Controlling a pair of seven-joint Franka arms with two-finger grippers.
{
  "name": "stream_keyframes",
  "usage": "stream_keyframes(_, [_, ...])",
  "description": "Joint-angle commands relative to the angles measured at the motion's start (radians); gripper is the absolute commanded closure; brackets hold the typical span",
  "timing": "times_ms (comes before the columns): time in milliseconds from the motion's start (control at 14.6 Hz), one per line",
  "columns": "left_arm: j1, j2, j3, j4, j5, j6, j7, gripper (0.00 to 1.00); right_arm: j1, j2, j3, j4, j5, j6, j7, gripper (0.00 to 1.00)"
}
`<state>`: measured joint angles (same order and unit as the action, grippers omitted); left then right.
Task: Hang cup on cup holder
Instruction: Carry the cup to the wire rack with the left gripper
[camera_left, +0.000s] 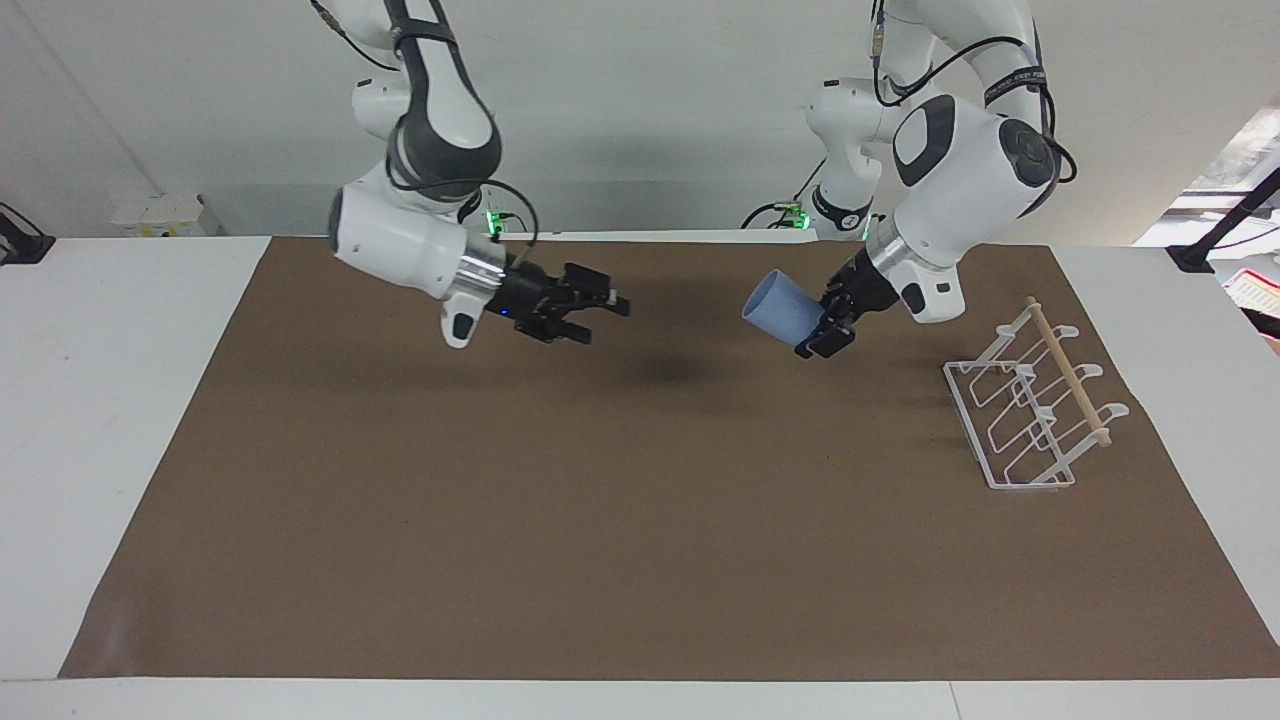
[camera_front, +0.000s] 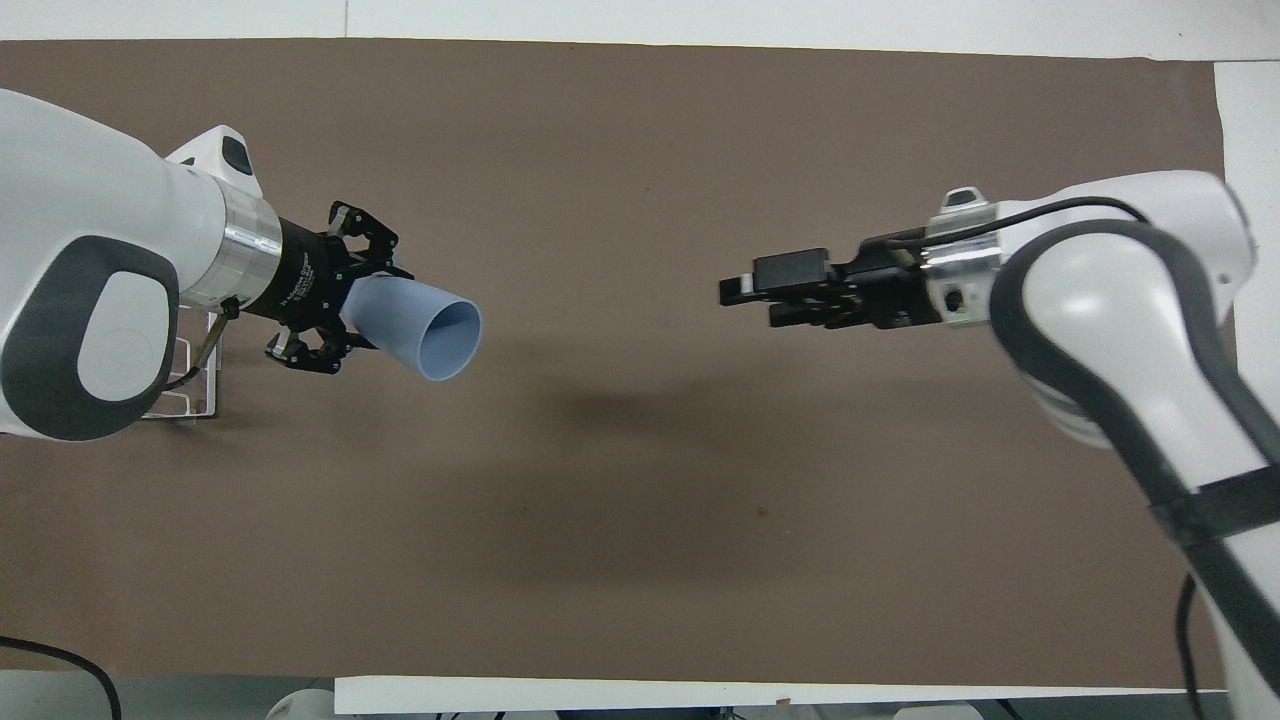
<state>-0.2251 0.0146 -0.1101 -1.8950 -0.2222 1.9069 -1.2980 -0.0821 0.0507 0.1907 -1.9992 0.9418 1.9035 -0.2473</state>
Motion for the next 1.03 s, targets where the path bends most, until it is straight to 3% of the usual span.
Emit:
stream_keyframes(0, [0.027, 0.012, 0.000, 0.028, 0.256, -0.055, -0.036, 1.00, -0.132, 0.000, 0.016, 0.019, -0.209, -0.063, -0.050, 0.00])
stream_keyframes(274, [0.014, 0.019, -0.003, 0.024, 0.756, -0.080, -0.215, 1.00, -0.211, -0.003, 0.018, 0.106, -0.597, -0.064, -0.092, 0.00])
stream_keyframes(479, [-0.040, 0.131, -0.003, 0.066, 1.105, -0.213, -0.361, 1.00, -0.188, -0.078, 0.022, 0.172, -0.828, -0.073, -0.084, 0.00])
stream_keyframes(616, [-0.060, 0.177, -0.003, 0.091, 1.297, -0.307, -0.458, 1.00, -0.188, -0.083, 0.024, 0.299, -0.900, -0.218, -0.022, 0.00])
stream_keyframes(753, [-0.065, 0.192, -0.005, 0.090, 1.377, -0.365, -0.465, 1.00, -0.186, -0.078, 0.026, 0.443, -1.032, -0.427, 0.041, 0.00])
stream_keyframes(821, [-0.066, 0.206, -0.003, 0.090, 1.427, -0.368, -0.474, 1.00, -0.192, -0.071, 0.023, 0.474, -1.038, -0.492, 0.046, 0.00])
stream_keyframes(958, [-0.056, 0.254, -0.003, 0.106, 1.549, -0.387, -0.542, 1.00, -0.200, -0.069, 0.018, 0.435, -0.994, -0.475, 0.049, 0.00])
